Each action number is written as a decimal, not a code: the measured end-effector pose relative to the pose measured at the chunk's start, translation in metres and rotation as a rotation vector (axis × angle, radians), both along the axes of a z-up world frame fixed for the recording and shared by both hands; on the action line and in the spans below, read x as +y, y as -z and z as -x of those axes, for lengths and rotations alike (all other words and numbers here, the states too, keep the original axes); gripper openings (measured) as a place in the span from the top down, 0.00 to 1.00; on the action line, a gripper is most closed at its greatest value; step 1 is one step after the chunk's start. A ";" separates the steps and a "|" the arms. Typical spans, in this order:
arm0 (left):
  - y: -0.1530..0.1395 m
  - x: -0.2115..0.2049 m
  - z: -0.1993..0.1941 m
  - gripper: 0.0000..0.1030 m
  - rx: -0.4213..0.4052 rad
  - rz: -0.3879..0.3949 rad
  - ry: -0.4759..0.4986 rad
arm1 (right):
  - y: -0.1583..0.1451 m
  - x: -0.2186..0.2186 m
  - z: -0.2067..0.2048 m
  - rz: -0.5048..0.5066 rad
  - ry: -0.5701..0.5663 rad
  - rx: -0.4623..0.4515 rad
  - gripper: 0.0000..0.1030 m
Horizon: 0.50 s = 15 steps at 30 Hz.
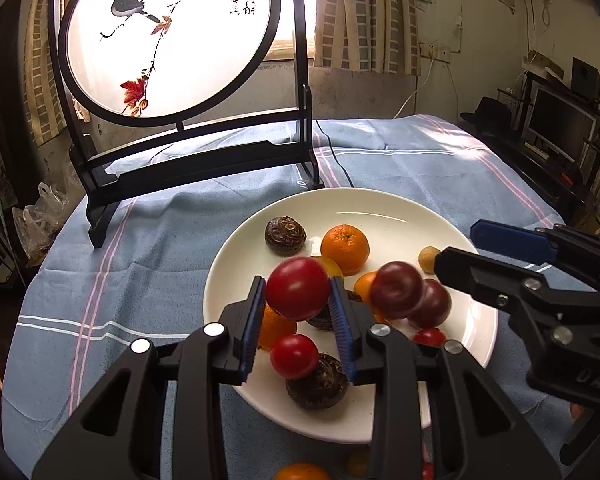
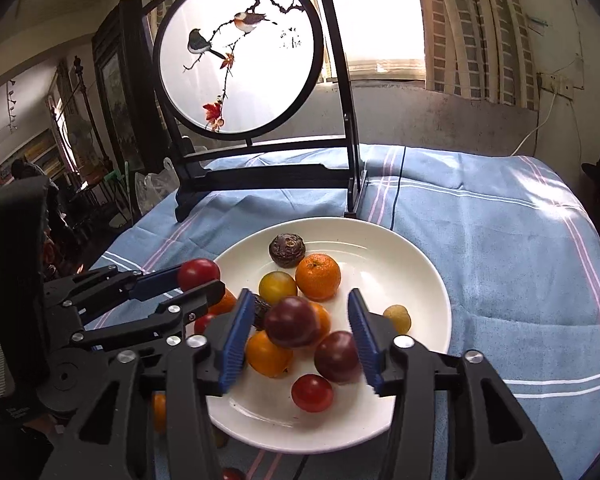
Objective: Organize fruits
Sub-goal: 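Carry both fruits onto the white plate and open both tools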
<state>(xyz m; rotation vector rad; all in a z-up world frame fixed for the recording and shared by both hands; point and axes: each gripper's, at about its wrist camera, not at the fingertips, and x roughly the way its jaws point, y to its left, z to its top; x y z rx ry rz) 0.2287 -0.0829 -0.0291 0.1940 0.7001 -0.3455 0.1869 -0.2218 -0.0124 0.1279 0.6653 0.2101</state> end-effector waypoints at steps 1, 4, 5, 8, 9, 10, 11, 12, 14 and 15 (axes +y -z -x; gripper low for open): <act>-0.001 0.001 0.000 0.46 -0.006 0.006 -0.003 | -0.002 0.000 0.002 0.004 0.003 -0.016 0.42; -0.005 0.004 0.002 0.44 -0.020 0.016 -0.005 | -0.007 0.004 0.005 0.025 -0.005 -0.033 0.42; -0.006 0.004 0.003 0.44 -0.023 0.019 -0.004 | -0.007 0.005 0.006 0.023 -0.011 -0.033 0.42; -0.006 0.003 0.005 0.44 -0.032 0.009 0.001 | -0.006 0.008 0.007 0.029 -0.019 -0.034 0.42; -0.006 0.002 0.005 0.44 -0.031 0.008 0.002 | -0.006 0.008 0.007 0.030 -0.021 -0.033 0.42; -0.006 0.003 0.005 0.44 -0.031 0.009 0.001 | -0.006 0.007 0.007 0.030 -0.019 -0.032 0.42; -0.006 0.003 0.005 0.44 -0.030 0.010 -0.001 | -0.006 0.007 0.007 0.028 -0.017 -0.031 0.42; -0.006 0.004 0.004 0.44 -0.030 0.011 -0.002 | -0.006 0.006 0.007 0.025 -0.018 -0.030 0.42; -0.006 0.006 0.004 0.44 -0.031 0.012 -0.006 | -0.007 0.005 0.008 0.022 -0.015 -0.033 0.42; -0.006 0.007 0.004 0.44 -0.032 0.013 -0.007 | -0.008 0.005 0.009 0.019 -0.015 -0.037 0.42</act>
